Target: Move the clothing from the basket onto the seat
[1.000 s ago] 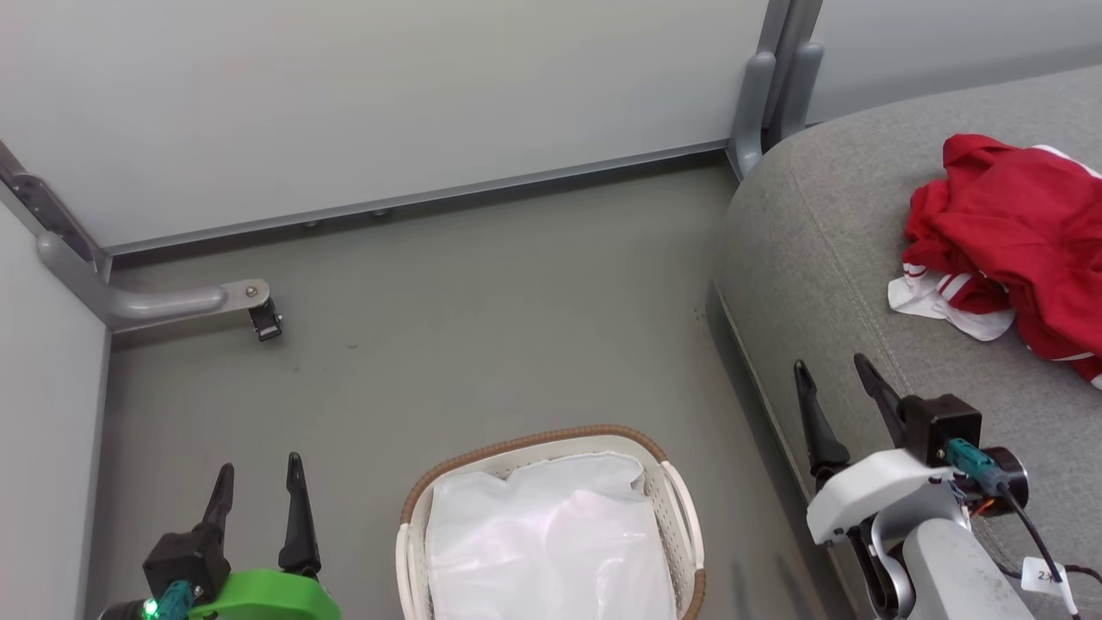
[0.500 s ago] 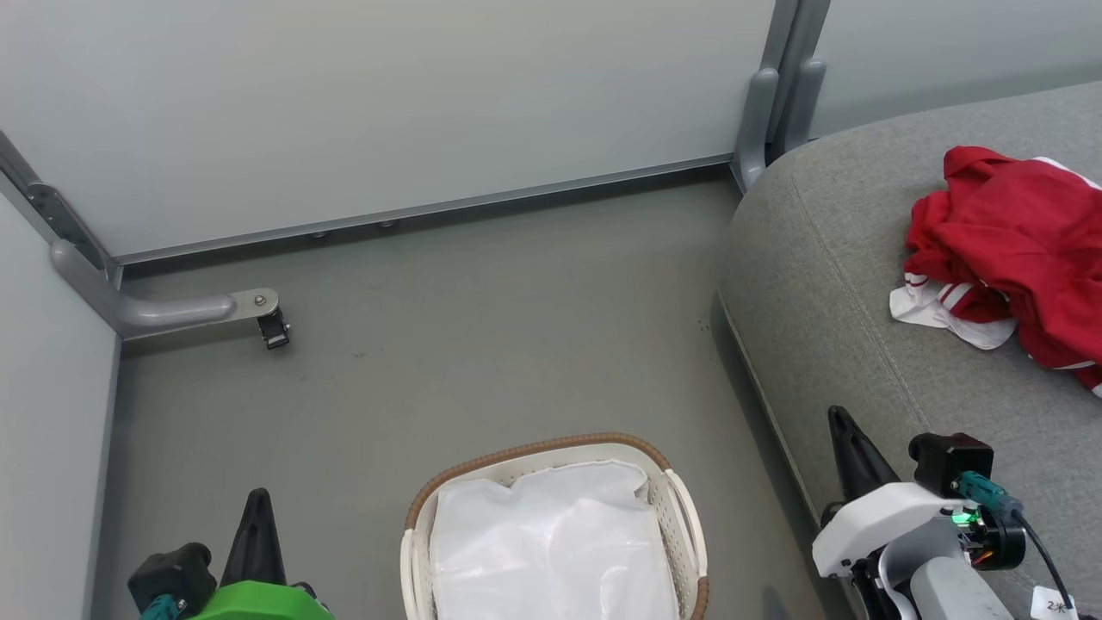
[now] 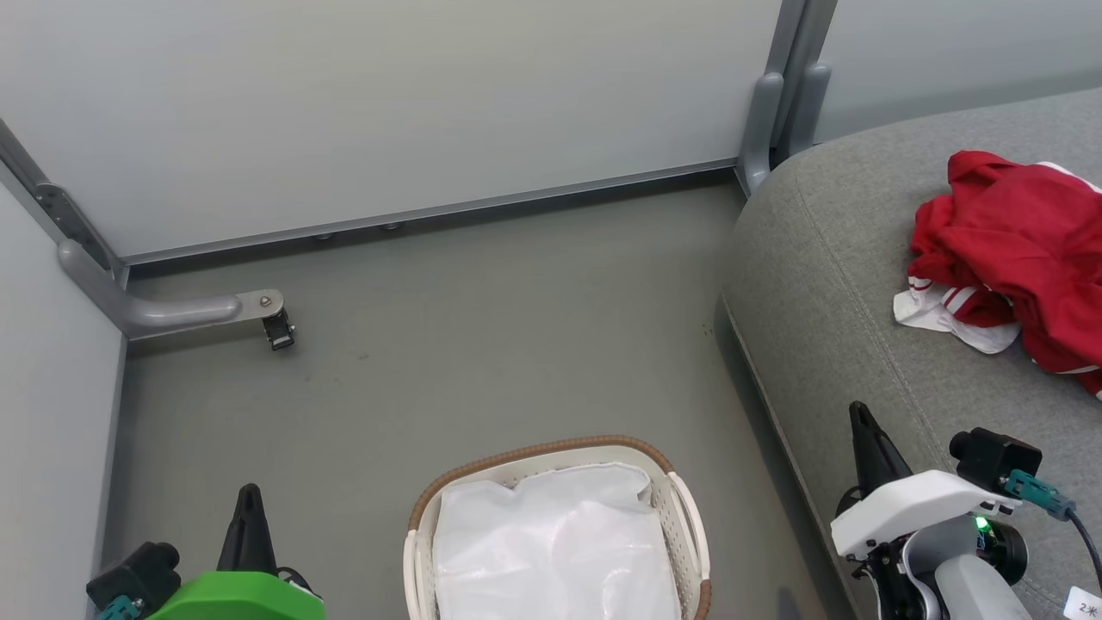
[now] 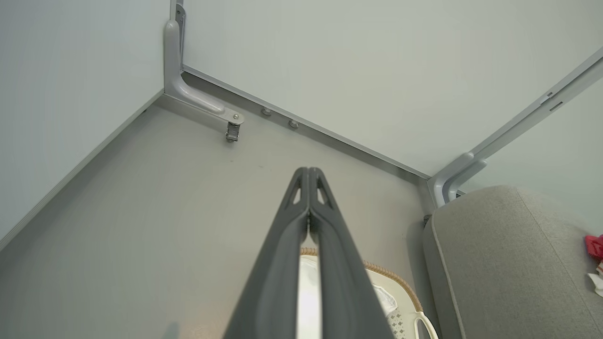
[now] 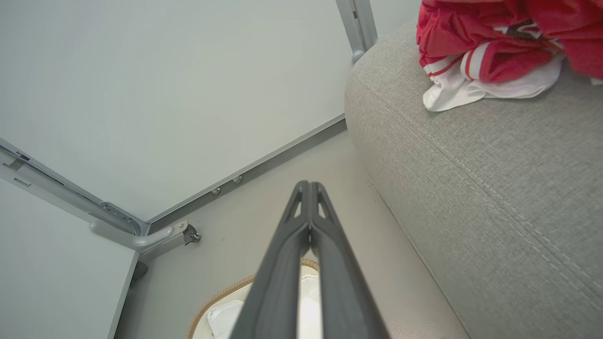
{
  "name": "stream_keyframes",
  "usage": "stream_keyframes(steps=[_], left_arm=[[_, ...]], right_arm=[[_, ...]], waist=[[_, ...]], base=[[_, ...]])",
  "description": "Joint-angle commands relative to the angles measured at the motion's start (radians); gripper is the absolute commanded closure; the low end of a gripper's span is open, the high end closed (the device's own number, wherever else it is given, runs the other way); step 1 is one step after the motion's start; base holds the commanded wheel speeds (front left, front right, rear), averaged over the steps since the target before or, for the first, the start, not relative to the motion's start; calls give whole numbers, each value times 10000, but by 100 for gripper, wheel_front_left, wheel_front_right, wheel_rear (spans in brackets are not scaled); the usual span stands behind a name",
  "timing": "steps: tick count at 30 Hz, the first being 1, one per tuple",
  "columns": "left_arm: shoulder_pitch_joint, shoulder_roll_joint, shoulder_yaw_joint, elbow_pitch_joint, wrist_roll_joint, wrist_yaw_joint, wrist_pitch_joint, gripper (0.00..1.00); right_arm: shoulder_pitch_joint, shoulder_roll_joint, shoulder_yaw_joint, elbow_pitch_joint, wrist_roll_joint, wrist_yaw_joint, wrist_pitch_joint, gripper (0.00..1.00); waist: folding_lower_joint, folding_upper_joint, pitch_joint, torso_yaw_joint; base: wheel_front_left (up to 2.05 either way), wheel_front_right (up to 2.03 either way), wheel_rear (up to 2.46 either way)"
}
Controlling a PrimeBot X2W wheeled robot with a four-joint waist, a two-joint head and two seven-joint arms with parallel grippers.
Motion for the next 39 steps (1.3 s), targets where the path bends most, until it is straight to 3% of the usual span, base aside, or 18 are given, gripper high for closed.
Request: stream_keyframes(steps=[1, 39], left_arm=[[-311, 49, 80, -198, -418, -59, 71, 100], [-733, 82, 416, -647, -5191, -269, 1370, 100]], right_arm=[[-39, -47, -75, -237, 421, -2, 94, 100], [281, -82, -645, -1049, 5324, -6, 1392, 100]], waist=[[0, 11, -6, 8], [0, 30, -155, 193]], base=[[0, 0, 0], [0, 0, 0]])
